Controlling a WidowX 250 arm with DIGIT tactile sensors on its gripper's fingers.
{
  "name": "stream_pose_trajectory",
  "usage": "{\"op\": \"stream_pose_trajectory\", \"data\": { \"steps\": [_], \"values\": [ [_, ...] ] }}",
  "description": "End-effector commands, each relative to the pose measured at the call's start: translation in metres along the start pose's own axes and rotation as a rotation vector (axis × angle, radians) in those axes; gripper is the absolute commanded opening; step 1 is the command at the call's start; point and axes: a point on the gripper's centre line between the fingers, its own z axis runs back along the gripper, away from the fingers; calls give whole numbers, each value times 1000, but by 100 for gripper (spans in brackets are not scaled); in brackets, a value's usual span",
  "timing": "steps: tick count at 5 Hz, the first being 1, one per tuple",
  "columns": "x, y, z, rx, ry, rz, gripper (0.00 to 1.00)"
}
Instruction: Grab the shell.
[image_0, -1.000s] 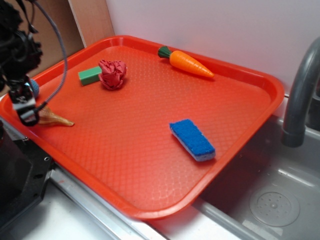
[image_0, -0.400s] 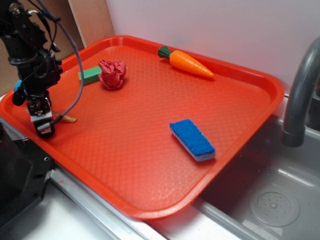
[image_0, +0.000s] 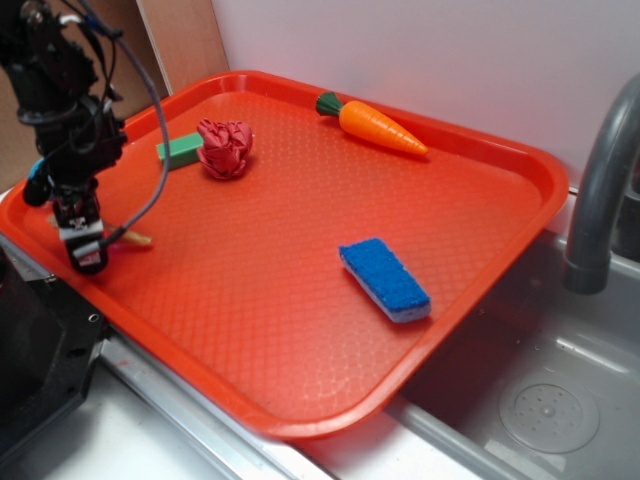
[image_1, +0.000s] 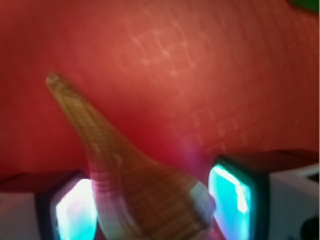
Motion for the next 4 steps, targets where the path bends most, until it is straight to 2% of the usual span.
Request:
{"op": "stream_pose_trajectory", "data": {
  "steps": [1,2,3,4],
  "values": [
    [44,5,113,82,-168,150,0],
    [46,8,163,13,-147,317,0],
    [41,7,183,-40,-160,467,0],
    [38,5,204,-28,-150,574,0]
  ]
}}
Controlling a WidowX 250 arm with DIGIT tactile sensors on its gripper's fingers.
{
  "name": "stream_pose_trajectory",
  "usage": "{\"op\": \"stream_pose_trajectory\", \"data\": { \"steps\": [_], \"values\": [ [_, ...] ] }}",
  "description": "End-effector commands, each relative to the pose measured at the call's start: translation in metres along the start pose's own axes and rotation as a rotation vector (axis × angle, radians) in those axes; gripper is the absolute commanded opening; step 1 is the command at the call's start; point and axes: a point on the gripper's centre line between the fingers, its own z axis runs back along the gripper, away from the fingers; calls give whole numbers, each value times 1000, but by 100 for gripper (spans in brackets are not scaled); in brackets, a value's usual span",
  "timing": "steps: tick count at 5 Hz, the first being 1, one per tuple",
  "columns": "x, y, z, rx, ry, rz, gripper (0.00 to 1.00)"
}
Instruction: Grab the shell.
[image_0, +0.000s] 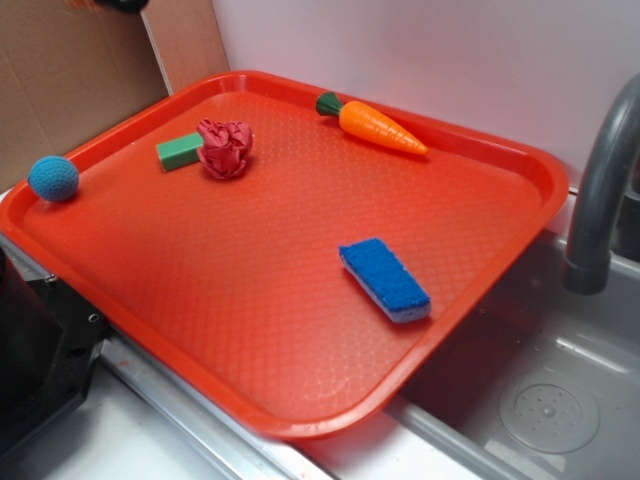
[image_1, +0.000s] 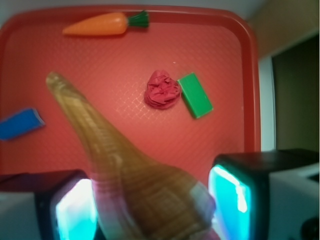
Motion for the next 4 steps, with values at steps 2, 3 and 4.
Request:
{"op": "stream_pose_trajectory", "data": {
  "steps": [2,3,4],
  "values": [
    [5,1,42,102,-131,274,0],
    [12,-8,33,42,-101,277,0],
    [12,-12,28,22,-100,286,0]
  ]
}}
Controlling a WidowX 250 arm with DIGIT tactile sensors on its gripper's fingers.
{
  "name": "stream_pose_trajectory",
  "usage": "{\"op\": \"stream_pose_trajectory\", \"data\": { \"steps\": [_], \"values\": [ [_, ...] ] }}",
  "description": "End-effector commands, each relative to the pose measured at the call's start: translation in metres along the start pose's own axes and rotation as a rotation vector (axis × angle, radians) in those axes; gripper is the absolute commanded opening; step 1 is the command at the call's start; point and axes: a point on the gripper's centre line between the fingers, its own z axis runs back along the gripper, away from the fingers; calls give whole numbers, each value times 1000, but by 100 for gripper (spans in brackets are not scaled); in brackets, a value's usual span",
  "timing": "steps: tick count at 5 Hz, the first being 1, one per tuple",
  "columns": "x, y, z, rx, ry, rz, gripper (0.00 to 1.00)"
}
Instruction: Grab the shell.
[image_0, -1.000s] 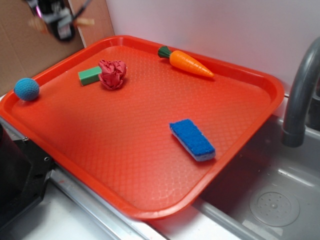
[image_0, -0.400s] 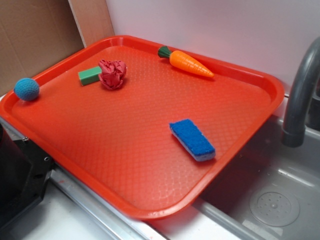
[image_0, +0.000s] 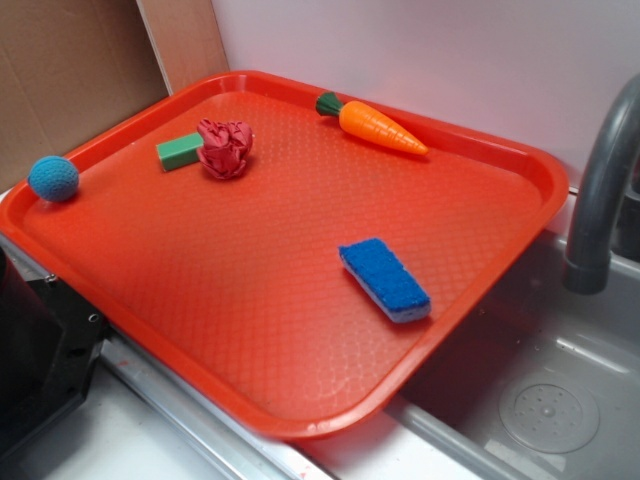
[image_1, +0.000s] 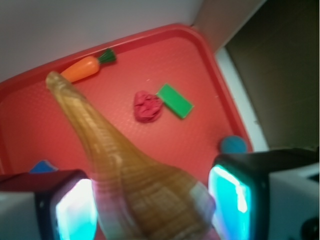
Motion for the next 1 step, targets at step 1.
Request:
{"op": "stream_pose_trajectory", "data": {
  "steps": [1],
  "values": [
    [0,3,5,-27,-26,28,0]
  ]
}}
